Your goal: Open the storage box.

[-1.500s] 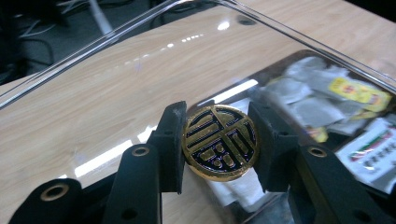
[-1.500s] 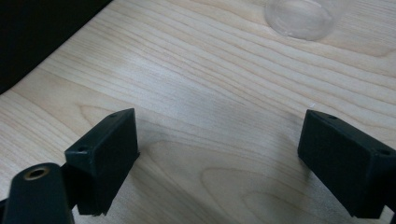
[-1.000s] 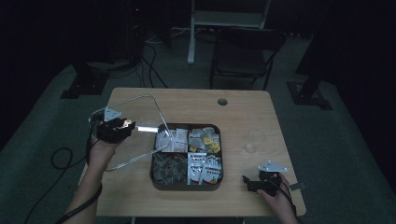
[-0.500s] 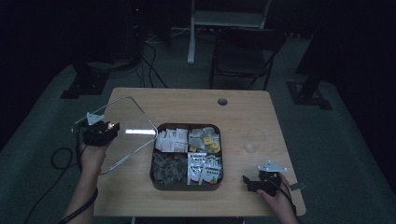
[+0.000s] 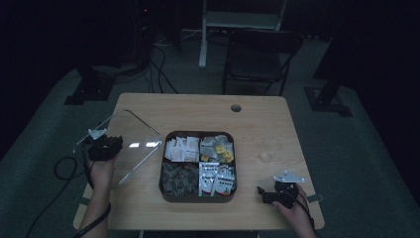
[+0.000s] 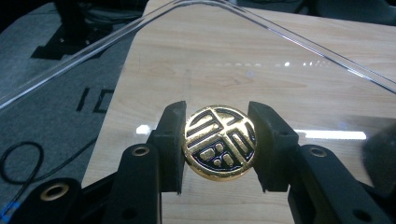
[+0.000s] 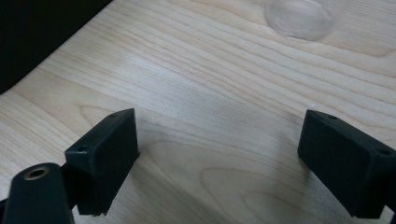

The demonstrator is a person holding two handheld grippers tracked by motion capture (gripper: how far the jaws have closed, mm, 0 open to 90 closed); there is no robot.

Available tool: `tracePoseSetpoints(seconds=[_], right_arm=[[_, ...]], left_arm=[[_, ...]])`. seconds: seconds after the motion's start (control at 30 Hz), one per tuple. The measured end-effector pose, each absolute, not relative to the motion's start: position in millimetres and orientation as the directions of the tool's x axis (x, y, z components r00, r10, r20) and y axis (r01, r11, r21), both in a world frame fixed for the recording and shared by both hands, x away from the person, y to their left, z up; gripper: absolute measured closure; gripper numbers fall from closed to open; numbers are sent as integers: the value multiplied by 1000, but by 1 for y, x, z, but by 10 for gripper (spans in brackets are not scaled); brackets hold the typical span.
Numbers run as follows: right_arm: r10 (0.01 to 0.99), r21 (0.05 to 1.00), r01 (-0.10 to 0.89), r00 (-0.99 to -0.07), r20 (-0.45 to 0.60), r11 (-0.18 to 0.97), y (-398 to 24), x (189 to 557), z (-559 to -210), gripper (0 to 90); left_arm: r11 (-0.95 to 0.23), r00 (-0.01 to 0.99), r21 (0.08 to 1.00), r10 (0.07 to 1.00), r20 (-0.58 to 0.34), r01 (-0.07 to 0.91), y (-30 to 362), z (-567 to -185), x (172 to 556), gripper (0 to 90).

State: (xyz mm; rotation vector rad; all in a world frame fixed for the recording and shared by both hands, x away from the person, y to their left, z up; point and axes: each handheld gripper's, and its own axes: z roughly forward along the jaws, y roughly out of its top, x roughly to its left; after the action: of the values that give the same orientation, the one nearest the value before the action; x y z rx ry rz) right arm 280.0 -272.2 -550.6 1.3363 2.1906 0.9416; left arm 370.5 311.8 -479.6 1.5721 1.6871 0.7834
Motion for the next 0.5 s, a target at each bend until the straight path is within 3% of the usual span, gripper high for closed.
tracePoseSetpoints(seconds=[0.5], right_arm=[[888,724,615,-459,5,314,-272,280,-551,117]], left_arm=[[172,-131,774,985,-116,609,305,-518,386,604]])
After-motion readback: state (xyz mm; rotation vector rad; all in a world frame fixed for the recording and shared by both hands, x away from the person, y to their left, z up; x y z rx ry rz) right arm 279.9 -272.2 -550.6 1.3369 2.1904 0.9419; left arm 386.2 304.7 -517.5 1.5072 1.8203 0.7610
